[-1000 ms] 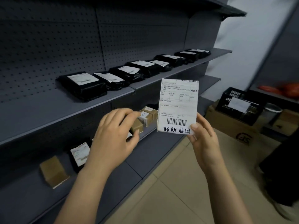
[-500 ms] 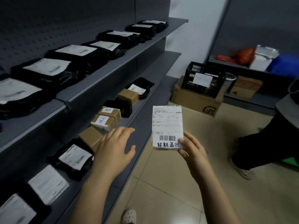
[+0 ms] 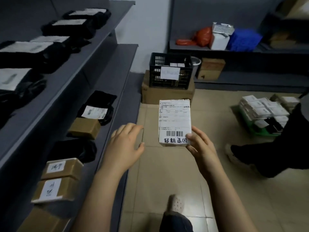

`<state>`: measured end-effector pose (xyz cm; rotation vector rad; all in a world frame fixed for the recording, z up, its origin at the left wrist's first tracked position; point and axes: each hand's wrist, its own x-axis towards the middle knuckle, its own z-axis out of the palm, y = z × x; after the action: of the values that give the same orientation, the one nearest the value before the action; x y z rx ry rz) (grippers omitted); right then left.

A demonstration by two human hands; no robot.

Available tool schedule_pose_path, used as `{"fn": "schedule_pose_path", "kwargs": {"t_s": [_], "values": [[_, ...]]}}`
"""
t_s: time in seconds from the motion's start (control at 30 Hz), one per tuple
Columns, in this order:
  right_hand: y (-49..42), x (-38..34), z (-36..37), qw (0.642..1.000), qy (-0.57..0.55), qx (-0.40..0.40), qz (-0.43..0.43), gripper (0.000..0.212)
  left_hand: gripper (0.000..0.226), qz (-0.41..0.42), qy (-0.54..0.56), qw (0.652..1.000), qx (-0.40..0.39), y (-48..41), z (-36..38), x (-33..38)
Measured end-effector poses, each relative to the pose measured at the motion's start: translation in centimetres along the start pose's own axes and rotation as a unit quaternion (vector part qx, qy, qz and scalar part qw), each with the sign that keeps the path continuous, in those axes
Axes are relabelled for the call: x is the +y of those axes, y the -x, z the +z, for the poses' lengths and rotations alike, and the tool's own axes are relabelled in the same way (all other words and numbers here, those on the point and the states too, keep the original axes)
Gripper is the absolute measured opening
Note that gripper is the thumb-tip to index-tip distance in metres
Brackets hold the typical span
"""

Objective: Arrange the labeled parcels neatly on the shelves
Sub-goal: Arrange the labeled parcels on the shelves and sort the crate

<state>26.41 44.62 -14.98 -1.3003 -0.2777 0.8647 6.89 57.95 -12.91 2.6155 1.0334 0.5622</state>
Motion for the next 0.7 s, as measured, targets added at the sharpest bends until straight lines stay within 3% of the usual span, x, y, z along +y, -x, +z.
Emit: {"fn": "schedule_pose_path", "kwargs": {"t_s": [0.1,0.43,0.7], "values": [[-6.3,-1.3,-0.9,1.0,-0.011,0.021,0.003,0.044,0.045,0.013,-0.008,1.0,-0.005,-6.8,2.2,0.1],[-28.8,-11.2,-1.6,1.0,-0.014,0.006,-0.008,0.039,0.045,0.028,-0.009,1.0,0.007,-30.3,7.0,2.7],[-43.5,-14.1,0.4,1.0,-0.016,0.015,-0.003,0.039,0.044,0.036,-0.01,0.999,0.019,-45.8,10.5,-0.4]]}}
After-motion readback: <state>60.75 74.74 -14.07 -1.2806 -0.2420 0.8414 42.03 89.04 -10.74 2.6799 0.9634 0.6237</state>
